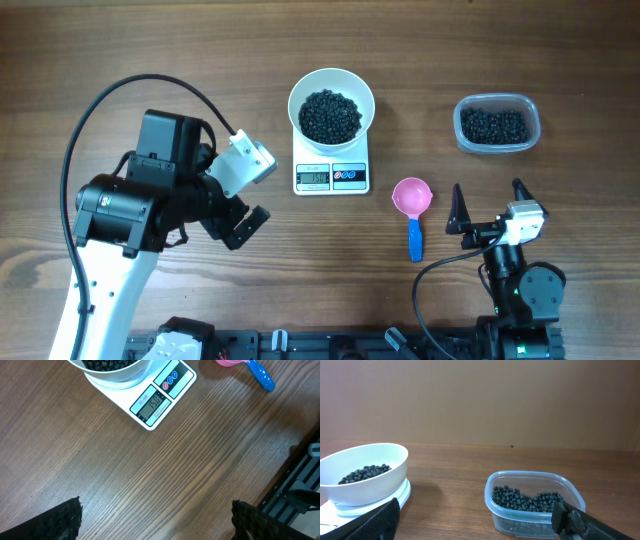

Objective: Scoop item into bowl and weigh 150g on scale

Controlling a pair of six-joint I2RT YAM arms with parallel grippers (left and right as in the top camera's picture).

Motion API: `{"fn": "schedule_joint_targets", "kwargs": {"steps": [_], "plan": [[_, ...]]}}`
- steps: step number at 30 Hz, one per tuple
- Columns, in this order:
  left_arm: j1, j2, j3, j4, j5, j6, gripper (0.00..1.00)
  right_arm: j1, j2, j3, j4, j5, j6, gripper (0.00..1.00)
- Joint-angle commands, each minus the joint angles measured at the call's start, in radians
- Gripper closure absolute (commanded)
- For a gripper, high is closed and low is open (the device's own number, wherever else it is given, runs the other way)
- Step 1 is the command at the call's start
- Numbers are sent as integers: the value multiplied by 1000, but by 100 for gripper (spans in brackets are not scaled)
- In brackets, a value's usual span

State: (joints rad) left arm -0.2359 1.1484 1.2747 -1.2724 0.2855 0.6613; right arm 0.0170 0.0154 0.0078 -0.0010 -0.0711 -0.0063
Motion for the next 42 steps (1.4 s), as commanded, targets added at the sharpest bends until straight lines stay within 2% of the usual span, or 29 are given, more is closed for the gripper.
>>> {"fn": "schedule_joint_targets", "kwargs": {"steps": [1,17,20,26,30,32,38,42], "plan": [[5,3,6,3,2,15,0,4,-12,-3,2,-2,-17,0],[5,3,6,3,1,15,0,4,-12,-3,2,-2,-17,0],[5,6,5,-44,24,-10,0,4,-12,-3,2,-2,-17,0],[5,-1,-16,-26,1,-106,0,4,-12,-3,2,-2,-17,0],[5,-82,-117,119,-51,-239,0,4,-12,-3,2,-2,-17,0],[5,-171,-237,272,-52,-314,0,4,-12,-3,2,-2,-17,0],[5,-383,-539,571,-111,-316,0,4,-12,-3,2,-2,-17,0],[6,-499,-681,694,-154,-418,0,4,-12,-3,2,-2,-17,0]]}}
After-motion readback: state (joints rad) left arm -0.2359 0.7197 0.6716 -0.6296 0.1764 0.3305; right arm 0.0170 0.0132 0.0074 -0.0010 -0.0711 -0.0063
